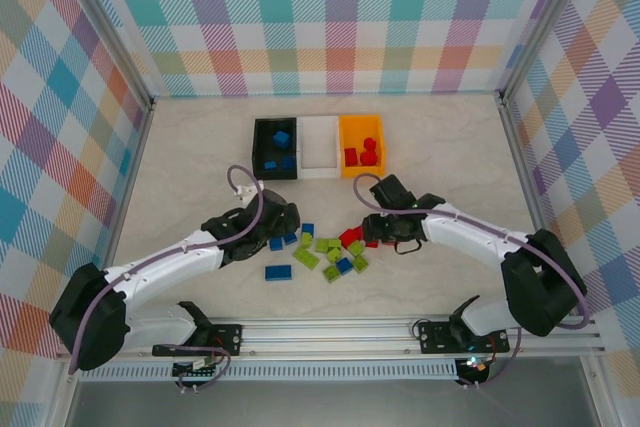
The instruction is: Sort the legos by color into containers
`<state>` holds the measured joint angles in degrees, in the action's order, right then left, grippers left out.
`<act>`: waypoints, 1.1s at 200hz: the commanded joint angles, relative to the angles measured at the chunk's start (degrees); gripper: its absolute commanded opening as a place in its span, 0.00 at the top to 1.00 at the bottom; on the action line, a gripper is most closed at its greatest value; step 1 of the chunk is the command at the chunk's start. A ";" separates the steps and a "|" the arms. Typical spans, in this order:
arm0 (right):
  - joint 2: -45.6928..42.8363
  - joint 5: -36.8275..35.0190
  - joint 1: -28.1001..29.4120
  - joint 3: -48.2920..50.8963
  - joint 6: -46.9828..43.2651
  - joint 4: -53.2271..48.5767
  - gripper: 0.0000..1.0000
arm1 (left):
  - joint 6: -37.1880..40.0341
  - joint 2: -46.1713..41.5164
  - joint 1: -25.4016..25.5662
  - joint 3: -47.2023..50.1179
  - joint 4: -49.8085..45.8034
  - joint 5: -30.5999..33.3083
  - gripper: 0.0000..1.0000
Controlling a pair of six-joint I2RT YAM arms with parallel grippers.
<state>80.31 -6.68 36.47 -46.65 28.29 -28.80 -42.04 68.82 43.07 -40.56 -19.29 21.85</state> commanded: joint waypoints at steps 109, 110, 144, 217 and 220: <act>4.59 3.33 3.41 1.15 5.71 0.58 0.42 | 0.07 -0.11 0.69 0.59 0.23 1.09 0.00; 4.72 3.16 3.42 1.14 5.72 0.63 0.42 | 0.05 -0.14 0.69 0.62 0.23 1.09 0.00; 8.70 1.65 3.43 -0.29 5.98 0.98 0.45 | 0.11 -1.21 0.69 0.58 -1.14 2.19 0.00; 10.09 -1.68 3.46 -0.04 5.55 3.22 0.52 | 0.01 -2.61 0.65 1.49 -1.26 2.70 0.00; 9.98 -1.82 3.49 -0.15 5.40 3.22 0.53 | 0.01 -2.58 0.65 1.45 -1.15 2.63 0.00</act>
<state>89.43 -4.91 39.83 -47.68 33.36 -24.40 -42.06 67.00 43.07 -39.77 -19.44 23.59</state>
